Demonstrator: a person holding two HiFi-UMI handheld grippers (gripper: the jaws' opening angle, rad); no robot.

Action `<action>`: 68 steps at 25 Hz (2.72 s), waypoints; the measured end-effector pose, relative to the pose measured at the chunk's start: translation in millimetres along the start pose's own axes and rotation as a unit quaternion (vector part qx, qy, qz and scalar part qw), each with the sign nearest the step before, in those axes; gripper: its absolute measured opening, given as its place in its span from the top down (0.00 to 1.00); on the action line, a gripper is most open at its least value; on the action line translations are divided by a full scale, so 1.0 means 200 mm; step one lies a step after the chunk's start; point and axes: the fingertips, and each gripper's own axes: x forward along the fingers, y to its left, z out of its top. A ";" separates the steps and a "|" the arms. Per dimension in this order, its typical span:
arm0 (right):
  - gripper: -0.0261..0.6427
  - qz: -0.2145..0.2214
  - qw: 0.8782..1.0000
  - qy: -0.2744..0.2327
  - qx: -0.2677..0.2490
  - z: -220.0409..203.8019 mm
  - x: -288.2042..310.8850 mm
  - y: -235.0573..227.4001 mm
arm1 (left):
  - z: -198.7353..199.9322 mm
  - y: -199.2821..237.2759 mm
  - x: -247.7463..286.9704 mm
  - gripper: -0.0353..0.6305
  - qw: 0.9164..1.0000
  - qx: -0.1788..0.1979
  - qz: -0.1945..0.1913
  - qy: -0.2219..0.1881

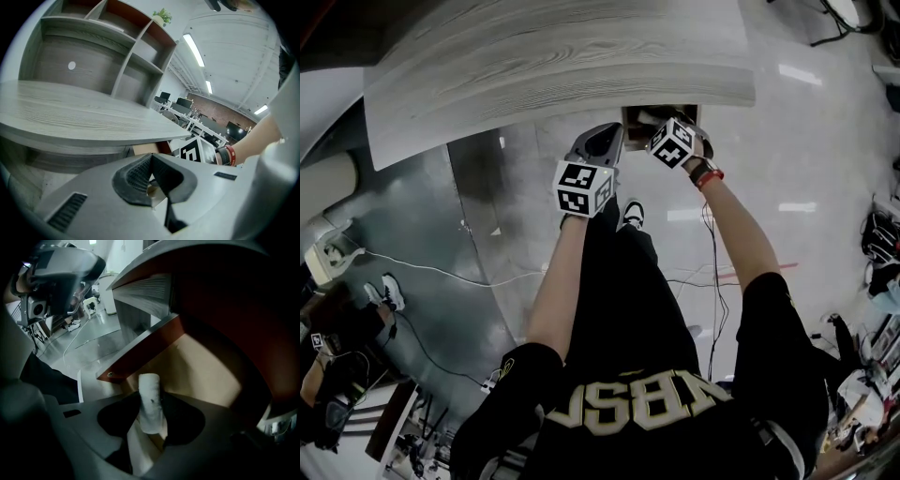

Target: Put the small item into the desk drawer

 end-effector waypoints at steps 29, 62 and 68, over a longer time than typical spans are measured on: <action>0.76 -0.124 0.955 -0.199 0.184 0.26 -1.32 -0.10 | 0.62 -0.31 -0.51 0.93 0.996 0.037 0.056 -0.065; 0.95 -0.288 0.800 -0.469 0.241 0.54 -2.81 0.05 | 1.40 -0.86 -1.29 0.93 0.941 0.150 0.130 -0.276; 0.95 -0.282 0.793 -0.481 0.244 0.53 -2.84 0.12 | 1.35 -0.89 -1.35 0.93 0.938 0.155 0.135 -0.280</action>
